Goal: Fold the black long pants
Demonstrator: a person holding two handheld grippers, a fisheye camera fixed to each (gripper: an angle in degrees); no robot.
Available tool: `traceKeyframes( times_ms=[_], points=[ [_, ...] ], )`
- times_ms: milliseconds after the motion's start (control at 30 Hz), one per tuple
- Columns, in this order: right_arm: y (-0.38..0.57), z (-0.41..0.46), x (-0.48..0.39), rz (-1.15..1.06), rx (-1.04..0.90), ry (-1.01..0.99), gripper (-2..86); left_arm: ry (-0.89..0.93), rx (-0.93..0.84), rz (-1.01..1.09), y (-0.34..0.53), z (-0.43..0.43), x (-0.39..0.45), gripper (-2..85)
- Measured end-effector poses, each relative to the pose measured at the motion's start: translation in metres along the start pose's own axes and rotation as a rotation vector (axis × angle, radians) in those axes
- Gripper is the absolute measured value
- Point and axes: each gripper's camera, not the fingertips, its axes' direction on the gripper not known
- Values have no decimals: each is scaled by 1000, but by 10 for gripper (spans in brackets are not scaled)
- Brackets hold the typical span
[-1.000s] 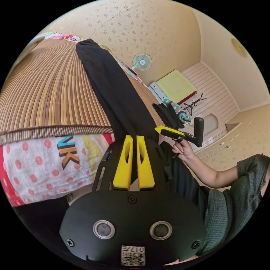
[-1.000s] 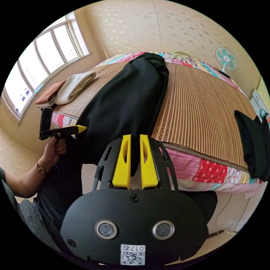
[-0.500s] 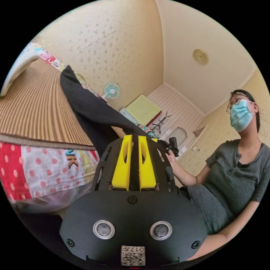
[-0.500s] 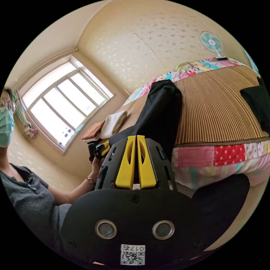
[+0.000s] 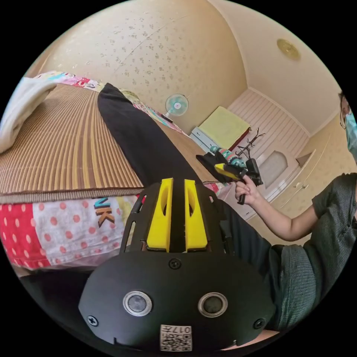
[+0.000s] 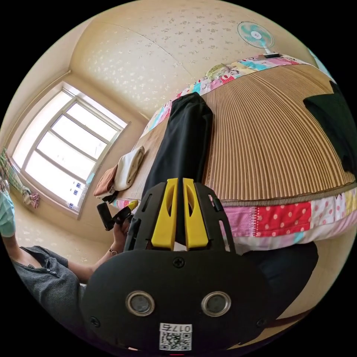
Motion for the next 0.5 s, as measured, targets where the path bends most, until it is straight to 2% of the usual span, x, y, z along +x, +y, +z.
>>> traceKeyframes(
  times_ms=[100, 267, 500],
  points=[
    [-55, 11, 7, -17, -10, 21, 55, 24, -110, -28, -6, 40, -2, 58],
    [-161, 45, 8, -19, 129, -13, 78, -7, -109, 6, -12, 63, 14, 34],
    [-278, 163, 6, -53, -44, 186, 102, 57, -145, 19, -26, 89, 18, 30]
  ],
)
